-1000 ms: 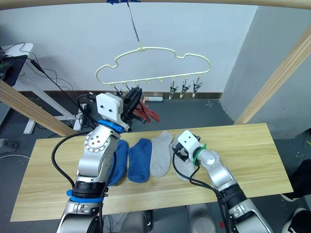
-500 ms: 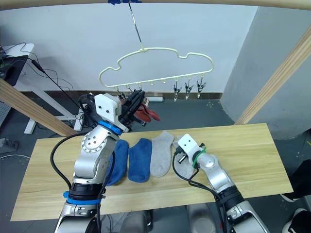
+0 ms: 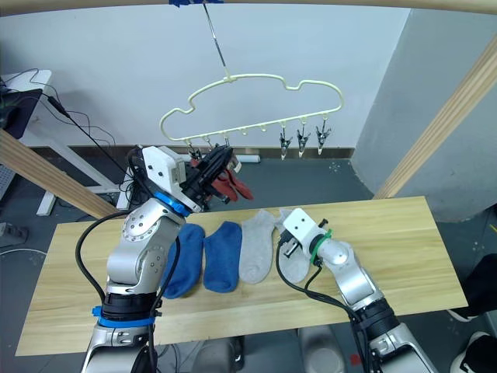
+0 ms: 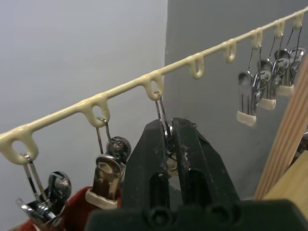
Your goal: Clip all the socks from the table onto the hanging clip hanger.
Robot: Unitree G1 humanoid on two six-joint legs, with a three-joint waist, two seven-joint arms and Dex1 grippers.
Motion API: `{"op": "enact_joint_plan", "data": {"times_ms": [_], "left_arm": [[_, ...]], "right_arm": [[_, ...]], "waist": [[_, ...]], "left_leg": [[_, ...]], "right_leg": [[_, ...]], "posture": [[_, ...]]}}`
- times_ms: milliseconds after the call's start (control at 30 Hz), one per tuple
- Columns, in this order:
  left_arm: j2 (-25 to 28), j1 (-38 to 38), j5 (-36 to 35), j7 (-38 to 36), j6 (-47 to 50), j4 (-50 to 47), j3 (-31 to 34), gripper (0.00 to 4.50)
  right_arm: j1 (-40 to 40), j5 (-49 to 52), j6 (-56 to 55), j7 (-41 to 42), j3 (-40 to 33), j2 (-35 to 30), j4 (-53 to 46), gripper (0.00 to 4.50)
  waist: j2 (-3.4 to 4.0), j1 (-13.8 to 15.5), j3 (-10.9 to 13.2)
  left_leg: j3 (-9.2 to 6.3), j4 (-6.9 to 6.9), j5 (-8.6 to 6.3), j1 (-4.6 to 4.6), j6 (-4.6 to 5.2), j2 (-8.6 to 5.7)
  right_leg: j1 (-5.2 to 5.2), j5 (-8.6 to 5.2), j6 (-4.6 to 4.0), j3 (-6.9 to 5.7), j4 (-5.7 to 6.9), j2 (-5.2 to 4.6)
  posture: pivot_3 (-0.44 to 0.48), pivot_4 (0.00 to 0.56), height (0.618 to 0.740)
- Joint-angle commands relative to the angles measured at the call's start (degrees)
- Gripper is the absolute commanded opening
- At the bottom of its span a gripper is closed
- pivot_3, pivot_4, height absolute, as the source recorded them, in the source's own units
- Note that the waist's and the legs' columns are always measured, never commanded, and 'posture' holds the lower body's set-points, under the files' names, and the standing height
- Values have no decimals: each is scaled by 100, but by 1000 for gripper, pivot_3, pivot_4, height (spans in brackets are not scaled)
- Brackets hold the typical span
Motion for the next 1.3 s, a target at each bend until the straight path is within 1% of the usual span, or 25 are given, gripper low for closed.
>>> {"op": "enact_joint_plan", "data": {"times_ms": [33,133,300,567,800,1067,1200,1300], "left_arm": [[34,-44,-126,-42,41,-294,56,0],[22,-22,-156,-46,99,-330,52,0],[-11,8,-163,-47,146,-370,26,0],[-27,73,-158,-57,170,-425,-12,0],[-60,107,-148,-30,194,-452,-34,0],[-81,197,-226,64,374,-469,49,0],[-32,208,-238,91,392,-450,105,1252],[59,278,-252,-20,420,-495,63,2129]], "right_arm": [[-207,-133,-344,139,156,17,-710,24],[-314,-199,-482,166,221,70,-975,24],[-520,-258,-693,153,293,210,-1147,24],[-770,-98,-668,53,151,644,-1074,24],[-905,-73,-677,-12,102,842,-936,24],[-969,-86,-705,-71,82,927,-851,24],[-984,-71,-699,-65,70,934,-830,0],[-1007,-57,-687,-66,57,952,-806,0]], "waist": [[0,-1,0],[0,-4,0],[0,-4,0],[0,-5,0],[0,-5,0],[0,-9,0],[0,-8,0],[0,-8,0]], "left_leg": [[0,0,0,1,0,0],[-2,-1,0,1,0,0],[-1,0,0,-1,0,0],[-2,-1,0,-1,0,0],[-2,-1,0,-1,0,1],[-3,-1,0,-1,0,1],[-3,-1,0,-1,0,1],[-2,-1,0,-1,0,1]], "right_leg": [[0,0,0,0,0,0],[0,0,0,-2,0,0],[0,0,0,-1,-3,-1],[0,0,-1,-2,-3,-1],[0,0,-1,-2,-3,-1],[0,0,-1,-2,-3,-1],[-1,0,-1,-3,-3,-1],[-1,0,-1,-2,-3,-1]], "posture": [[-249,306,733],[-253,306,733],[-253,305,733],[-252,304,733],[-252,305,733],[-251,308,733],[-248,307,733],[-246,306,733]]}}
